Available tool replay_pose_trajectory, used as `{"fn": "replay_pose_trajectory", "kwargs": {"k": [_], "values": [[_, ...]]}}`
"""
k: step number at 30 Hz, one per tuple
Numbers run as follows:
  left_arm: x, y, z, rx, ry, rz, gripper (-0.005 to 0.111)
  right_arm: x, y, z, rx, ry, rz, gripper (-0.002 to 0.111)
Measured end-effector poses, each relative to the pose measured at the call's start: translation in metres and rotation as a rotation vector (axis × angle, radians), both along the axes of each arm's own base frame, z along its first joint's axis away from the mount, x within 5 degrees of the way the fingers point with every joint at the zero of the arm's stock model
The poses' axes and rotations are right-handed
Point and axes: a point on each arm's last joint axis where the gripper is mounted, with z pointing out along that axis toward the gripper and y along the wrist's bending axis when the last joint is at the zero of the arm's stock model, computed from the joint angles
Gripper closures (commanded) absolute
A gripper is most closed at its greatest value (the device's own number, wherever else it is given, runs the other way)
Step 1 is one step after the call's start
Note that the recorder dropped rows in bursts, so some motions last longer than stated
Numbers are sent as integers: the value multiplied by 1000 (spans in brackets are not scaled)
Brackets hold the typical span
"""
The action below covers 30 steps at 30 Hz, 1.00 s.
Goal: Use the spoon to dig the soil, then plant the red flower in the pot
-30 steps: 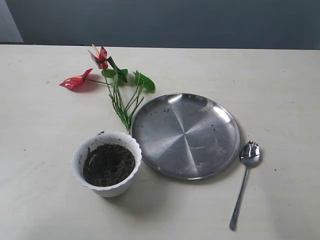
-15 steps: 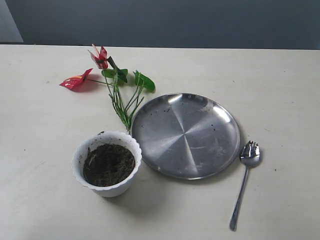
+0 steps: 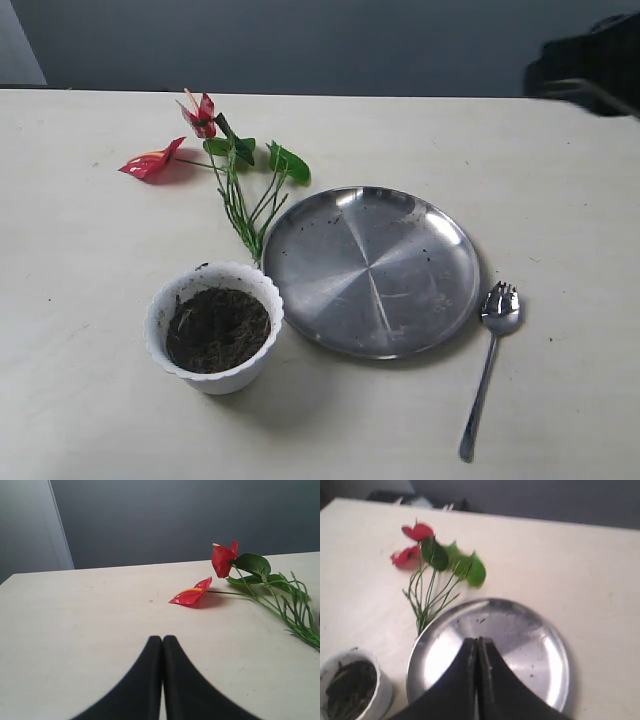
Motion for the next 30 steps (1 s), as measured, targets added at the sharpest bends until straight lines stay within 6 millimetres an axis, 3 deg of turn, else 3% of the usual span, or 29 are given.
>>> {"fn": "replay_pose_trajectory", "kwargs": {"k": [5,7,9,11,13,18,25,30], "values": [[0,0,0,0,0,0,106,35,67,-63,-142,200,188,109],[0,0,0,0,0,0,106,50,82,-87,-177,287,201,109],[0,0,0,0,0,0,106,54,95,-98,-189,357,237,109],[0,0,0,0,0,0,106,48,110,-96,-203,364,310,107],[0,0,0,0,0,0,106,37,123,-93,-237,333,393,96],[0,0,0,0,0,0,106,26,135,-93,-250,326,456,62],[0,0,0,0,0,0,106,15,151,-94,-222,318,482,61],[0,0,0,0,0,0,106,34,159,-93,-169,155,358,61]]}}
